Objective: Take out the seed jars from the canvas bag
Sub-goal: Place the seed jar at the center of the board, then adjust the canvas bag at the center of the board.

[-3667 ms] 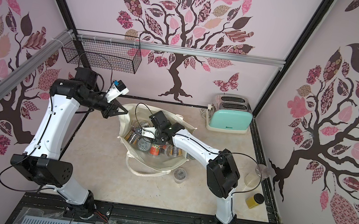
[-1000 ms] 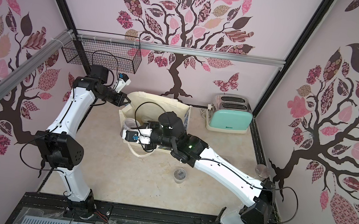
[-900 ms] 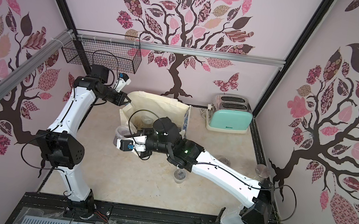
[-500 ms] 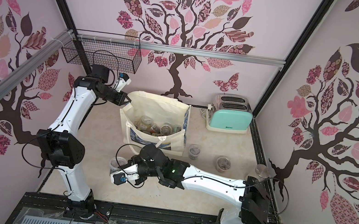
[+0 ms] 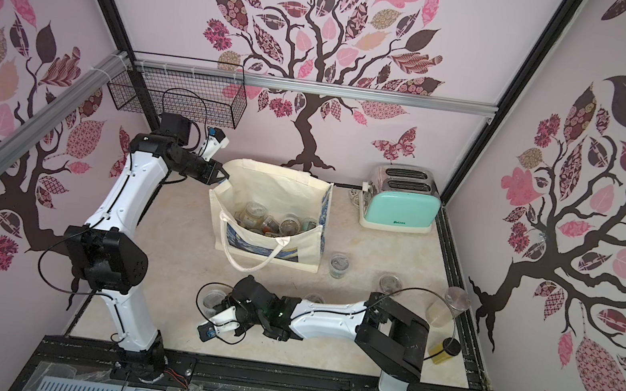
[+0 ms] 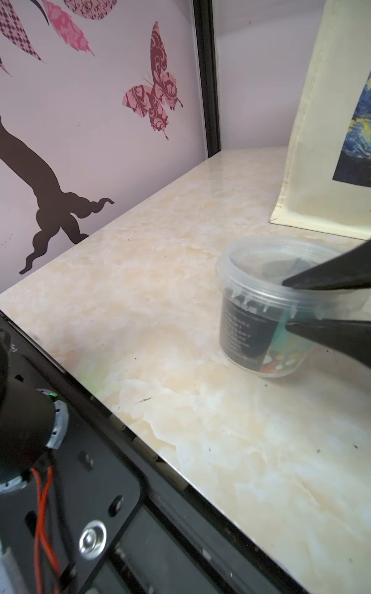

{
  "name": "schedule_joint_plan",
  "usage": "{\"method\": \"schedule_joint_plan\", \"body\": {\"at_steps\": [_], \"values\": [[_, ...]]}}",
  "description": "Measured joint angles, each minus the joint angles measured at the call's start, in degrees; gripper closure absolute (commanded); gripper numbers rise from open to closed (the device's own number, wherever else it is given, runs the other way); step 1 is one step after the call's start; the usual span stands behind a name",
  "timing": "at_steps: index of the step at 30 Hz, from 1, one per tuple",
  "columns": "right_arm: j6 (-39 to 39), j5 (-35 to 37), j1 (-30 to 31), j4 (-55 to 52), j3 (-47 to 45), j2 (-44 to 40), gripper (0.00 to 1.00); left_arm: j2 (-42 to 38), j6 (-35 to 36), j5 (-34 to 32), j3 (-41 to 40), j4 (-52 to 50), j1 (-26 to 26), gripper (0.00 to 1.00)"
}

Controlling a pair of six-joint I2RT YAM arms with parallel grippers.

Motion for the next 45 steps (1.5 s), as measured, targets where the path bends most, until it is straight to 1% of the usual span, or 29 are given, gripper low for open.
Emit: {"method": "schedule_joint_plan", "body": {"at_steps": [2, 8, 10, 11, 12, 20, 25, 29, 33, 36, 40, 45], "values": [[-0.24, 0.66, 0.07, 2.38, -1.38, 1.03, 0.79, -0.02, 0.02, 0.02, -0.07, 0.09, 0.0, 1.0], [-1.27, 1.75, 0.33, 4.72, -2.97, 2.23, 0.75, -0.02, 0.07, 0.04, -0.09, 0.09, 0.0, 1.0], [-1.53, 1.73, 0.35, 5.27, -2.97, 2.23, 0.69, -0.02, 0.07, 0.11, -0.09, 0.09, 0.0, 1.0], [-1.57, 1.73, 0.37, 5.38, -2.97, 2.23, 0.65, -0.02, 0.04, 0.17, -0.09, 0.07, 0.0, 1.0], [-1.73, 1.73, 0.37, 5.4, -2.97, 2.23, 0.63, -0.02, 0.04, 0.22, -0.09, 0.09, 0.0, 1.0], [-2.71, 1.33, 0.37, 3.69, -2.95, 1.75, 0.58, -0.15, 0.04, 0.61, -0.44, 0.15, 0.0, 1.0], [-1.38, -0.07, 0.37, -3.02, -1.73, -2.49, 0.56, -1.2, 0.24, 1.01, -1.68, 0.28, 0.0, 1.0], [1.03, -2.78, 0.37, -9.25, 3.48, -8.52, 0.56, -2.29, 0.46, 1.01, -2.43, 0.11, 0.0, 1.0], [7.23, -7.02, -1.18, -9.55, 8.68, -14.45, 0.56, -3.96, 0.44, 1.07, -3.91, 0.07, 0.0, 1.0], [12.48, -8.7, -3.96, -8.92, 11.8, -16.85, 0.56, -6.21, 0.46, 1.66, -6.38, 0.33, 0.0, 1.0], [17.4, -8.63, -8.15, -10.95, 16.41, -17.18, 0.57, -9.84, 1.03, 2.49, -9.88, 0.37, 0.0, 1.0], [18.73, -5.03, -12.74, -13.75, 19.85, -17.03, 0.54, -14.82, 2.93, 3.28, -14.29, 0.35, 0.0, 1.0]]}}
